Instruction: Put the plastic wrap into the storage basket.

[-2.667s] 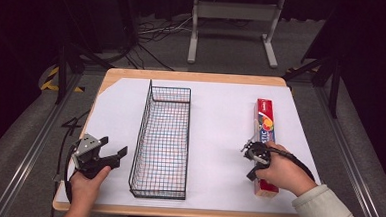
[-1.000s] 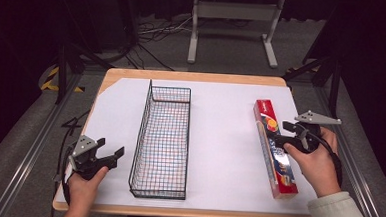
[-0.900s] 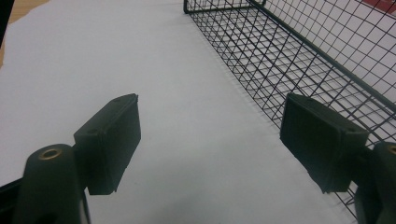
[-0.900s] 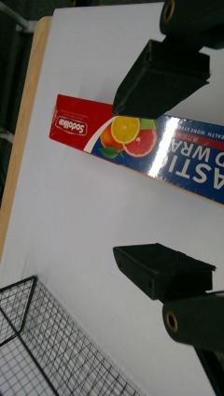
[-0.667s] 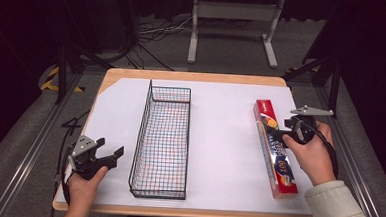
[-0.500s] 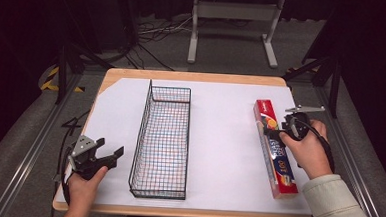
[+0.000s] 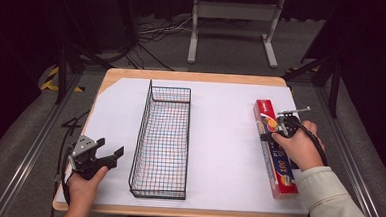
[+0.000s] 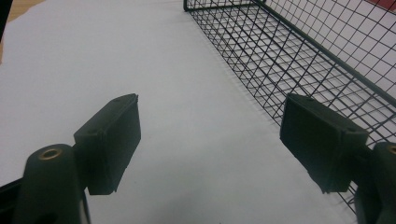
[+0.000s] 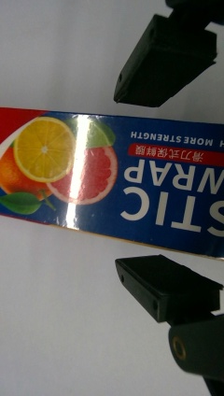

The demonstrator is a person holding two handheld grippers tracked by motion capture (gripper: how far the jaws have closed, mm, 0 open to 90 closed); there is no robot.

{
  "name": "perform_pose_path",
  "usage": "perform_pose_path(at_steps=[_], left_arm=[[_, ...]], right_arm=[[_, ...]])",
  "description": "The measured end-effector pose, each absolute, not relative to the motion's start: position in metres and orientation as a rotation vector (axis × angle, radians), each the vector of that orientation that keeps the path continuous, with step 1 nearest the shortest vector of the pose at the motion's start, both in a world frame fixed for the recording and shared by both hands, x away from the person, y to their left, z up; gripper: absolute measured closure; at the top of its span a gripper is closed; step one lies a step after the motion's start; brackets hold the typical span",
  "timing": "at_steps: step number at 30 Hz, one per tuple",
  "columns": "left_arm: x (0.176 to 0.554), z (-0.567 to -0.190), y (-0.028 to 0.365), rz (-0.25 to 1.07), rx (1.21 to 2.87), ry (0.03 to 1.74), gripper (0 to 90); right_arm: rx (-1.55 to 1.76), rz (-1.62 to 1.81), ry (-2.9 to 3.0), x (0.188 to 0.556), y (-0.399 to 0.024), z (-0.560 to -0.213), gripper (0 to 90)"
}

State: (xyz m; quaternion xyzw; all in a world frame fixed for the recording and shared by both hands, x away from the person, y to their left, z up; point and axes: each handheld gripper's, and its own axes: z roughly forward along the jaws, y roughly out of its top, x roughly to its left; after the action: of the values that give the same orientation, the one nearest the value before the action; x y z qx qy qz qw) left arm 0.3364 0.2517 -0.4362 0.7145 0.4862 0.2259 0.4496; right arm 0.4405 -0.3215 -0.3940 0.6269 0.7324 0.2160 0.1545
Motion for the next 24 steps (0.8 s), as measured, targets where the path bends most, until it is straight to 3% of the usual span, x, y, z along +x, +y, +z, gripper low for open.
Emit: perform_pose_path(at_steps=[11,19,24], left_arm=[[0.337,-0.436,0.251,0.561,1.771,1.212,21.1],[0.337,-0.436,0.251,0.562,1.774,1.208,21.1],[0.337,-0.437,0.251,0.560,1.774,1.214,21.1]], right_arm=[[1.922,0.459,2.077,0.446,-0.312,-0.403,22.7],[1.940,0.311,2.086,0.452,-0.300,-0.405,34.7],[1.973,0.269,2.072,0.454,-0.298,-0.404,37.2]])
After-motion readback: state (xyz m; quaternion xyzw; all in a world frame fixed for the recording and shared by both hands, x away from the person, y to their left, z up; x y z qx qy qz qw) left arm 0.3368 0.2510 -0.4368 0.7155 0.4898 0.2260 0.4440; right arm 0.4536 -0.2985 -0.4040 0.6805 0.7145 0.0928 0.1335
